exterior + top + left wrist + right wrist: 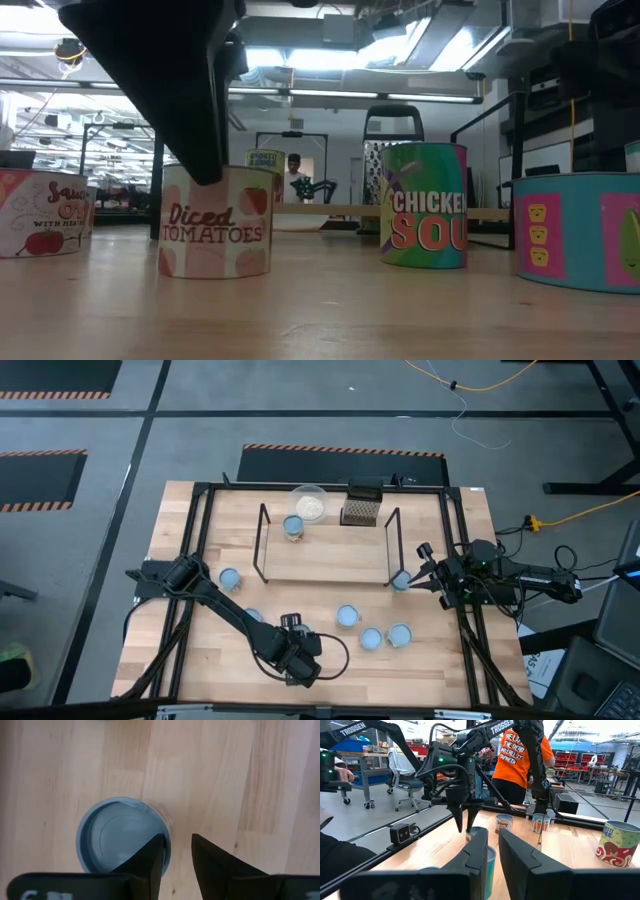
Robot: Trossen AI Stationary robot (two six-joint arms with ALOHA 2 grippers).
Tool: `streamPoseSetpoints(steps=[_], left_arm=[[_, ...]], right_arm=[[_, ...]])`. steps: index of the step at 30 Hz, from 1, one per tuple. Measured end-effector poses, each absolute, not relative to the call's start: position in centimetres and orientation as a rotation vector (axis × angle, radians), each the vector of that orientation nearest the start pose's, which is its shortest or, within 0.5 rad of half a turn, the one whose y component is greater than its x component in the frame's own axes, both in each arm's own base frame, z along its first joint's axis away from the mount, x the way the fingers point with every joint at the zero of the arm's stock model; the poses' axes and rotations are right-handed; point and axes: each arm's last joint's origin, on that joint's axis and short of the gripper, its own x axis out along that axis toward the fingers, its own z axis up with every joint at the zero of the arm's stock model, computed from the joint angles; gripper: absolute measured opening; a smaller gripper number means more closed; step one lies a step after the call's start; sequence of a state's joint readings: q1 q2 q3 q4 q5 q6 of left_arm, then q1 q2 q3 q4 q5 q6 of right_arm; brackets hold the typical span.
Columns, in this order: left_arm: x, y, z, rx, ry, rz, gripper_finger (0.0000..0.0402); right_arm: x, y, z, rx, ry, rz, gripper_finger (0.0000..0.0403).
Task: Pick and place cans onto a shelf
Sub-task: Put the canned diced tomatoes on the shelf
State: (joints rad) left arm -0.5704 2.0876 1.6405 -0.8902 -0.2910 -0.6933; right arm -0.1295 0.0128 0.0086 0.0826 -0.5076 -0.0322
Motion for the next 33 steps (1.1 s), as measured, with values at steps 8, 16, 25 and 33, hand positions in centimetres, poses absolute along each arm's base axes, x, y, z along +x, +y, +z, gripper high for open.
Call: streamPoseSetpoints(steps=[8, 16, 25, 33], left_arm=[[35.8, -21.8, 18.8, -0.025, 1.187, 0.213, 0.0031], [35.9, -21.8, 19.3, -0.018, 1.184, 0.199, 0.0006], [38.4, -20.3, 25.2, 0.086, 1.111, 0.089, 0.0002], [40.4, -15.0, 31.3, 0.235, 1.081, 0.045, 0.0001]], right_arm=[[9.5, 0.2, 17.3, -0.058, -0.081, 0.377, 0.0053], [9.5, 0.2, 17.3, -0.058, -0.081, 0.377, 0.0053], [9.5, 0.2, 17.3, -0.058, -0.081, 0.377, 0.0053], [9.5, 0.2, 17.3, -0.058, -0.081, 0.377, 0.0053]])
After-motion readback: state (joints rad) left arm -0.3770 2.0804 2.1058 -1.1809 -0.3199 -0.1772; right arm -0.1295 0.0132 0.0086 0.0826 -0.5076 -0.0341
